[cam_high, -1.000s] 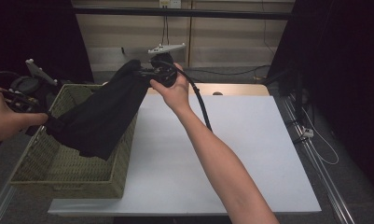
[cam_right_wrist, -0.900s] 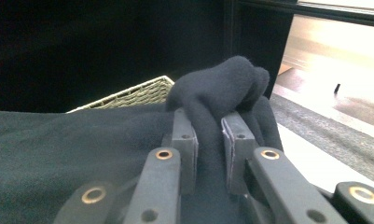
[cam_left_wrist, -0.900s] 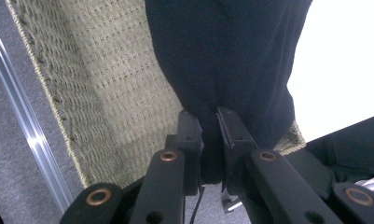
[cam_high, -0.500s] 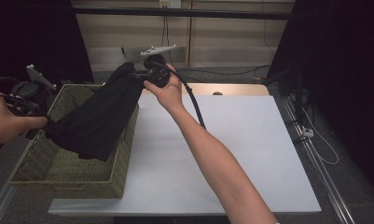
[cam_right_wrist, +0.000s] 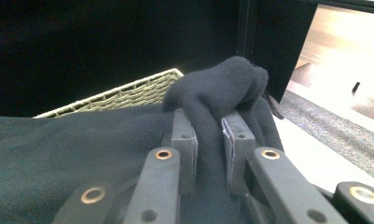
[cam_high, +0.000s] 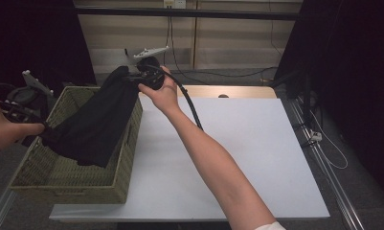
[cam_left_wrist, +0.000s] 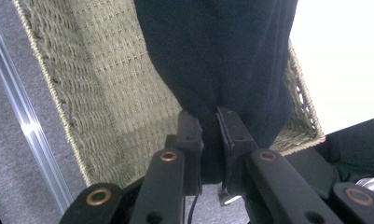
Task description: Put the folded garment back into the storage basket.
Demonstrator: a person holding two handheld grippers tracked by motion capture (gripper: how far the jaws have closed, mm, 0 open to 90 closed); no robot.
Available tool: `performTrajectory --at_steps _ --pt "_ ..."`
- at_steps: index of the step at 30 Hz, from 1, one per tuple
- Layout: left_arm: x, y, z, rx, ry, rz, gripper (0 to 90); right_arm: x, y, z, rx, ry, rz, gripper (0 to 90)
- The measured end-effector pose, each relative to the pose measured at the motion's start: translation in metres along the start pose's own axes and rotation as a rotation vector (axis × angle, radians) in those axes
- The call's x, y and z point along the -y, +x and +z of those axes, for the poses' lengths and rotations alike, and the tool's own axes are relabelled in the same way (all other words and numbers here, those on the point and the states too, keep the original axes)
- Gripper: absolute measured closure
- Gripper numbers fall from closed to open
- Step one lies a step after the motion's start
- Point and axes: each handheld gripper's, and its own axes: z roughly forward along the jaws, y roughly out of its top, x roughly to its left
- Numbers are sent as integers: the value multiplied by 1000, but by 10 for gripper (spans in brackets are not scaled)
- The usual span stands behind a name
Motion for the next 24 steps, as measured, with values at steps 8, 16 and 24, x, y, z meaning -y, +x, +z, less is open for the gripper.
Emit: performTrajectory --at_steps 8,16,24 --pt "0 2 10 7 10 -27 807 4 -1 13 -11 11 3 787" --pt "-4 2 16 1 21 -25 807 9 -4 22 -11 20 7 786" --pt "-7 3 20 12 31 -24 807 11 -7 26 -7 19 13 787"
